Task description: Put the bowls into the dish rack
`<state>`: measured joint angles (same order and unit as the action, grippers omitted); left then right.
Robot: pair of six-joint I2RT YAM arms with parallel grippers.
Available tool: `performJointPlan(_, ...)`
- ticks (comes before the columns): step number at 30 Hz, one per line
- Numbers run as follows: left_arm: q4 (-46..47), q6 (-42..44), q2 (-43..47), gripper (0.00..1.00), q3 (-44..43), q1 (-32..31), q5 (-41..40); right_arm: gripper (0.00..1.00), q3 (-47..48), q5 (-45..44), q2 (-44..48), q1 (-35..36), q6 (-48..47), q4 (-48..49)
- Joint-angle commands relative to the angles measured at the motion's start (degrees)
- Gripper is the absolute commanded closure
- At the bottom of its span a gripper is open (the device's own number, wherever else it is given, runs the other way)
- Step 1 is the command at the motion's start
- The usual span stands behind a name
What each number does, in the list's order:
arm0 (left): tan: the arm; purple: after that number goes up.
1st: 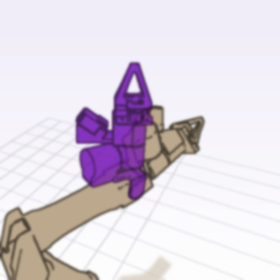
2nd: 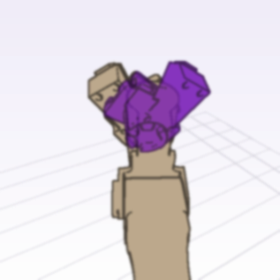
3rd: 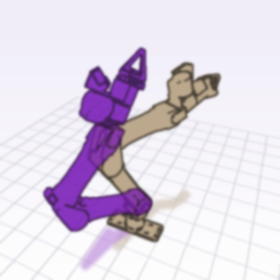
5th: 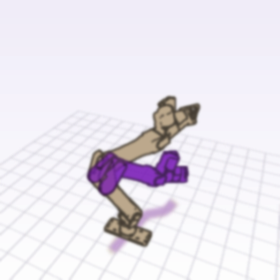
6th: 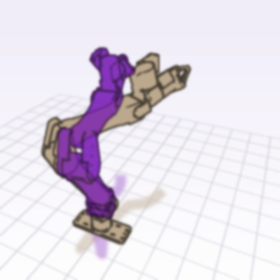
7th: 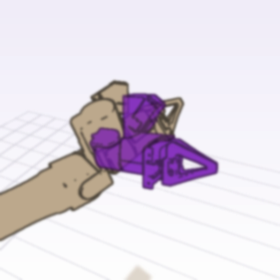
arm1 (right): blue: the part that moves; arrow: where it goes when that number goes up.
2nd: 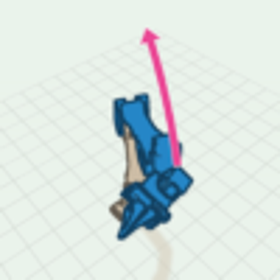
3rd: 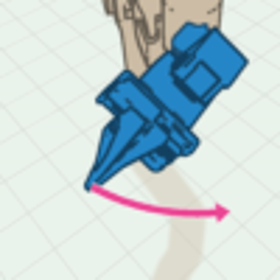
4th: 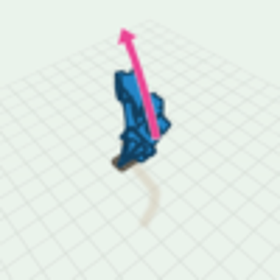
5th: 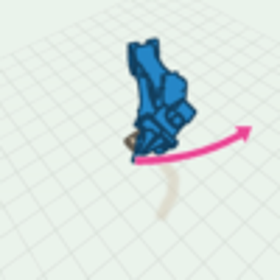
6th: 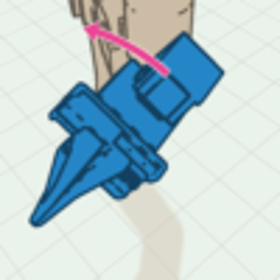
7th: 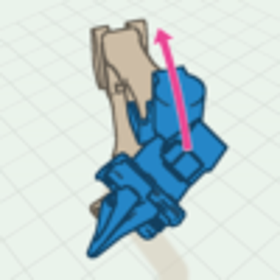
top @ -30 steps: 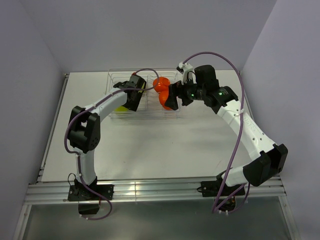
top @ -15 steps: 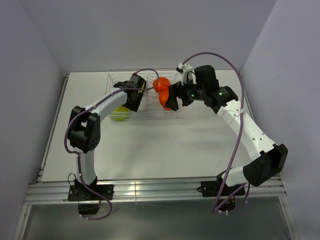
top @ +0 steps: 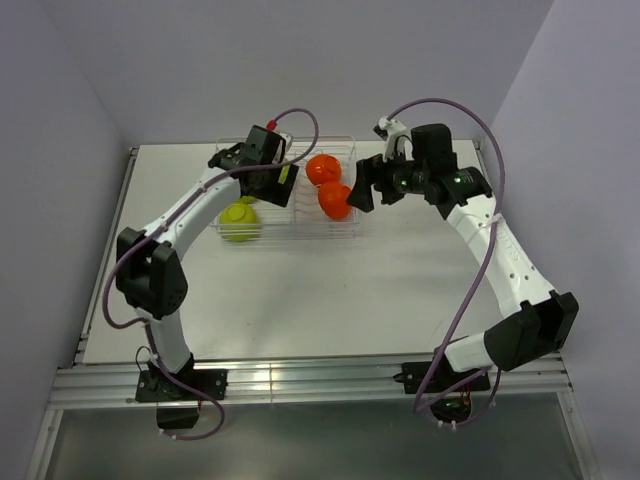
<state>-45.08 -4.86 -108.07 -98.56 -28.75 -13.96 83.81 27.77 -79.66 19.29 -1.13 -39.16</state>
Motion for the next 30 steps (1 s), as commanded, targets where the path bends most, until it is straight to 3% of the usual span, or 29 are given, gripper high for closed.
performJointPlan(1,0.3,1.3,7.9,0.01,-3.8,-0.1,10.4,0.00,3.8,2.7,1.1,-3.0,-0.9,-1.4)
performJointPlan(6,3.0,-0.5,14.2,0.01,-1.4,2.8,23.1,0.00,4.3,3.5,2.4,-7.8,-1.4,-3.2)
performJointPlan(12,3.7,-3.1,21.2,0.00,2.7,11.6,32.8,0.00,1.2,6.4,5.1,-14.9,-1.7,-4.3)
performJointPlan(21,3.7,-2.3,34.7,0.01,18.1,25.7,39.8,0.00,-1.8,7.5,3.5,-23.3,-6.5,-12.1)
performJointPlan(30,2.4,0.3,40.3,0.00,26.7,30.1,37.9,0.00,-10.0,4.7,4.9,-24.5,-9.2,-12.7)
